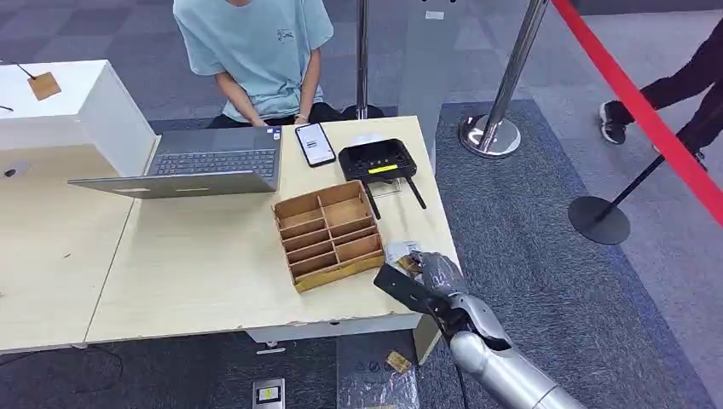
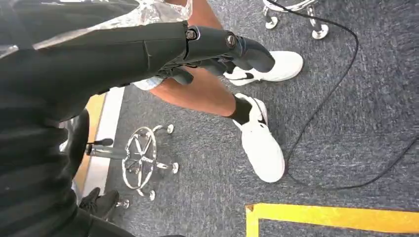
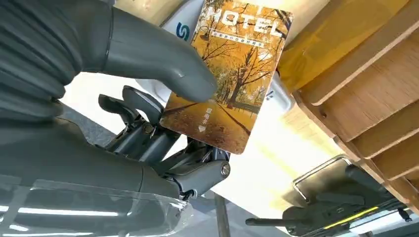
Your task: Pass the card to the sensor for recognition and then transmit it.
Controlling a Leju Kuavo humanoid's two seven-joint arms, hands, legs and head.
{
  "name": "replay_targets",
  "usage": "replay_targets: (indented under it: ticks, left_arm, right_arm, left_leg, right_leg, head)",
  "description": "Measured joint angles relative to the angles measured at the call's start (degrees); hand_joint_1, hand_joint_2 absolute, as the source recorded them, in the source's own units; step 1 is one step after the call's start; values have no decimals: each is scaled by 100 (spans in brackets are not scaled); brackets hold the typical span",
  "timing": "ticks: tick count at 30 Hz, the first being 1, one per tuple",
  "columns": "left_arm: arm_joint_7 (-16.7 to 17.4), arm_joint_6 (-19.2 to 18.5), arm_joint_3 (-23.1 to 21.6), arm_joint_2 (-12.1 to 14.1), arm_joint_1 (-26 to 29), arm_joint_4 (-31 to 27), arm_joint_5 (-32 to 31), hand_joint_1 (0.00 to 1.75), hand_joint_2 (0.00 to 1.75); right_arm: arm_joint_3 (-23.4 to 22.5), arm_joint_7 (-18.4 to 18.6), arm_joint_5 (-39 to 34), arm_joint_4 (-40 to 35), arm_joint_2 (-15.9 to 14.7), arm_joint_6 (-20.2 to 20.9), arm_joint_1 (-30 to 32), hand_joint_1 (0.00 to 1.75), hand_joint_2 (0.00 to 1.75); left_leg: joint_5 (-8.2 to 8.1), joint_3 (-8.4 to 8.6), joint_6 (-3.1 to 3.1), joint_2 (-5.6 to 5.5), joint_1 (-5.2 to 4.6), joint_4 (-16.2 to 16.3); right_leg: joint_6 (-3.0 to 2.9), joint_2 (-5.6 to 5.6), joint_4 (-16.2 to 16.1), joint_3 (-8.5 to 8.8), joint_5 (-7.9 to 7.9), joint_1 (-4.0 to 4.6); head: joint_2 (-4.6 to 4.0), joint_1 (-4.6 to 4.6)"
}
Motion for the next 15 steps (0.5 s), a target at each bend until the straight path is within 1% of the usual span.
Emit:
replay_targets:
  ticks: [4,8,11,15]
  left_arm:
    - [-46,0,2,-9,0,0,4,0,175]
    - [-46,2,2,-28,2,0,13,0,175]
    - [-48,4,2,-35,1,0,0,0,175]
    - [-124,15,2,-35,2,0,-2,0,175]
  right_arm:
    - [-2,15,-63,26,2,-68,-9,175,175]
    - [-68,11,-256,57,-4,-249,-45,175,175]
    - [-153,15,-348,50,-31,-247,-142,175,175]
    - [-192,148,-225,15,-90,-229,-295,175,175]
  left_leg:
    - [0,0,0,0,0,0]
    - [0,-1,0,1,0,0]
    - [0,0,0,2,-1,1]
    - [0,0,0,2,0,1]
  right_leg:
    - [-1,0,0,0,1,0]
    - [-1,0,0,0,1,0]
    - [-2,0,0,0,2,-1]
    - [-2,0,0,-1,2,0]
  head:
    - [0,2]
    - [0,2]
    - [0,2]
    - [0,2]
